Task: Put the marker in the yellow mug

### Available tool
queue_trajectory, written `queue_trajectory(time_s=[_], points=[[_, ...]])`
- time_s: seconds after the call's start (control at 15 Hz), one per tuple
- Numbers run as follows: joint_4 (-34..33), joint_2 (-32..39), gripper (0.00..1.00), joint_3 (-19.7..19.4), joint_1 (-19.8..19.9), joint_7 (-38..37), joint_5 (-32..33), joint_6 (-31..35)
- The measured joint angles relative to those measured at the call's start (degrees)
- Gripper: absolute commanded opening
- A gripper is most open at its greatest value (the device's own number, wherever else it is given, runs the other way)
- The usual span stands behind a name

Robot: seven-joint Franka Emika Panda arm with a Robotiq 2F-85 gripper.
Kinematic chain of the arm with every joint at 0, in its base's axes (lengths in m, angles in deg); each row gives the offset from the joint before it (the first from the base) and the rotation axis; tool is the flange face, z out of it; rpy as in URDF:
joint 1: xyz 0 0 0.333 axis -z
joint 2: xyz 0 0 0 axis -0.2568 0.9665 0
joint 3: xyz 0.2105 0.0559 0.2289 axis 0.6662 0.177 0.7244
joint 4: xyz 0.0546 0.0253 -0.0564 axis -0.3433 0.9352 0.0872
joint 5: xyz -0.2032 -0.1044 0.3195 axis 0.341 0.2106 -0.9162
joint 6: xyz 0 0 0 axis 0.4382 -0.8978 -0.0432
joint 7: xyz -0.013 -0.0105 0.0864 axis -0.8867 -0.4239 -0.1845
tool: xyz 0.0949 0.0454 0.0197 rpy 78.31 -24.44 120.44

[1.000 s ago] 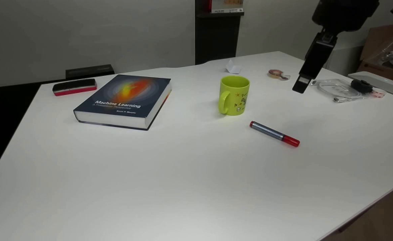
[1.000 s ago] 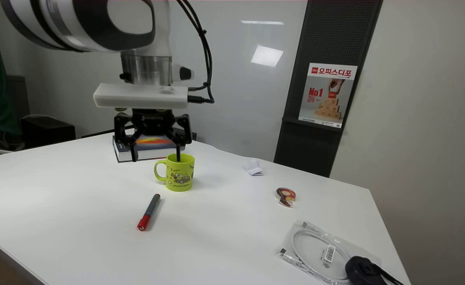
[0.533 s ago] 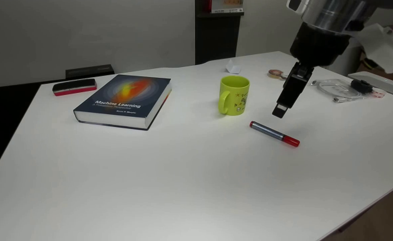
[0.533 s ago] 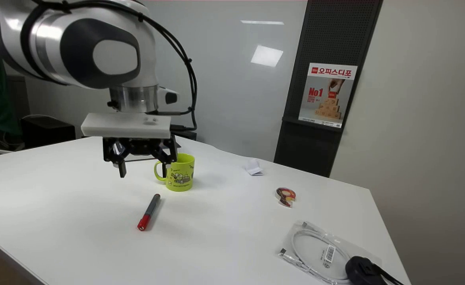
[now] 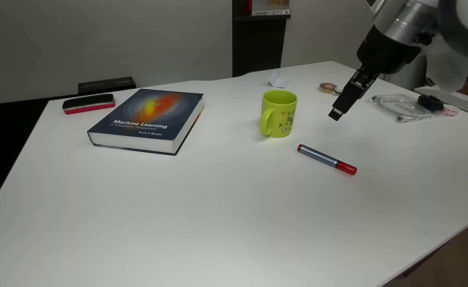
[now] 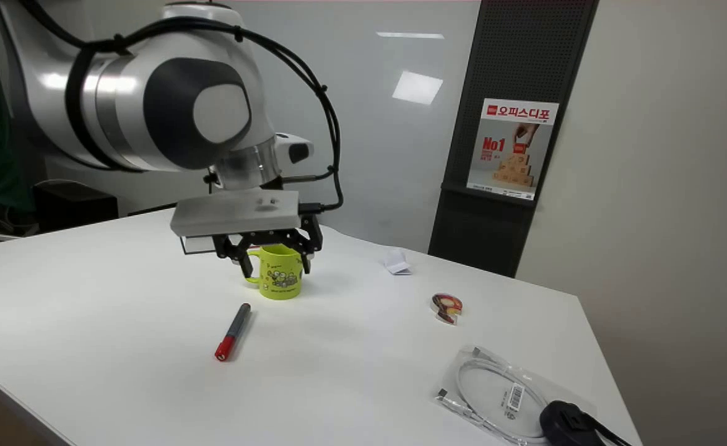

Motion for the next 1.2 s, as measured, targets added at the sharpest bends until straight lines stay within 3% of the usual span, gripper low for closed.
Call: queue_trajectory(time_s=[0.13,0.4,0.6,0.8,1.07,1.2], points=[[-0.6,4.1,1.00,-2.2,-3.3,-1.0,-4.5,3.9],[-1.7,8.4,1.00,3.6,-3.7,-4.5,-8.4,4.3],[-1.9,8.5,1.00,4.8,-3.5,-5.2,-8.8,4.0],[-2.0,8.5,1.00,7.9,0.1,-4.8,-5.7,1.9],[-2.5,8.8,1.00,15.9,9.5,-3.9,-0.2,-2.2],[-3.0,9.1,1.00,17.7,12.6,-2.7,1.1,-3.7]])
